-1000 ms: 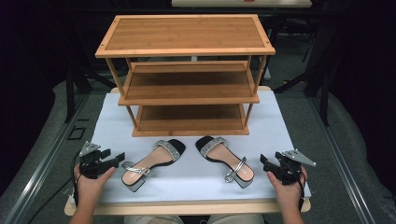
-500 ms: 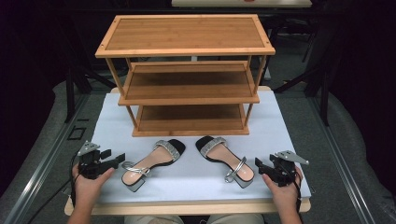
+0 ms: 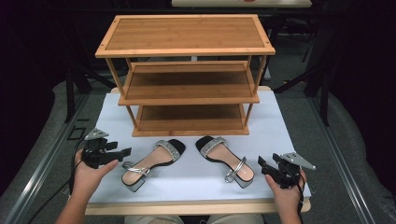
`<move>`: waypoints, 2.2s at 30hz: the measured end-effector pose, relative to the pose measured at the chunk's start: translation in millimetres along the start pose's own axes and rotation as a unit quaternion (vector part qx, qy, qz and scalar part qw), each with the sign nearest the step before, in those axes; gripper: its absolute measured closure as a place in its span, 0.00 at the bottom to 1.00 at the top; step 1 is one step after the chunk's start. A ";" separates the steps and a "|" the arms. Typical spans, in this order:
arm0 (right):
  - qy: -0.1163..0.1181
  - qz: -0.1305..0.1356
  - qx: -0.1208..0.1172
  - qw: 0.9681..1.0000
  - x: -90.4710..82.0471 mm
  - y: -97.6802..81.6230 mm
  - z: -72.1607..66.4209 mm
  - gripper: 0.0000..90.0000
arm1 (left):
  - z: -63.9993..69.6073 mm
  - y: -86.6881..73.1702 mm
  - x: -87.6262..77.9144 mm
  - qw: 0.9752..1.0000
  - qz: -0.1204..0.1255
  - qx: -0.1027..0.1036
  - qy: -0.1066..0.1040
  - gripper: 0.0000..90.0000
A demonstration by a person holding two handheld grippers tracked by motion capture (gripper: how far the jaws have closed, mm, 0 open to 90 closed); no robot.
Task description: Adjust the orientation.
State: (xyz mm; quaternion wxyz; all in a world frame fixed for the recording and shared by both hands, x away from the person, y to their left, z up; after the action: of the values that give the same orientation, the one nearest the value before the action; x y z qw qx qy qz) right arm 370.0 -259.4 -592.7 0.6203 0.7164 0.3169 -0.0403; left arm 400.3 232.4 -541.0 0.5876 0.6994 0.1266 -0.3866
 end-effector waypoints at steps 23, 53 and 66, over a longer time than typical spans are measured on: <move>0.013 -0.007 0.013 1.000 4.1 -5.0 2.1 0.40 | 52.6 -8.2 36.9 0.966 -0.228 0.112 -0.043 0.32; 0.026 -0.012 0.026 0.999 7.0 -8.1 2.3 0.40 | 69.5 -35.9 54.9 0.913 -0.387 0.123 -0.045 0.46; 0.031 -0.009 0.026 0.999 8.6 -7.8 1.1 0.40 | 68.9 -38.5 58.6 0.894 -0.427 0.132 -0.032 0.46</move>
State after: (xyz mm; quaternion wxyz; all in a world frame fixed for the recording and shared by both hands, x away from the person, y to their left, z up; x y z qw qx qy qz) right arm 373.2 -256.7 -603.6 0.5907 0.7304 0.3414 -0.0317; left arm 388.2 163.4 -610.0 0.2725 0.6363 0.3420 -0.6355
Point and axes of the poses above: each handheld gripper's, and its own axes: x roughly forward along the jaws, y roughly out of its top, z roughly to its right, the point moved 10 cm from there along x, roughly forward along the jaws, and after that the axes turned 9 degrees about y, right-handed, at the moved point
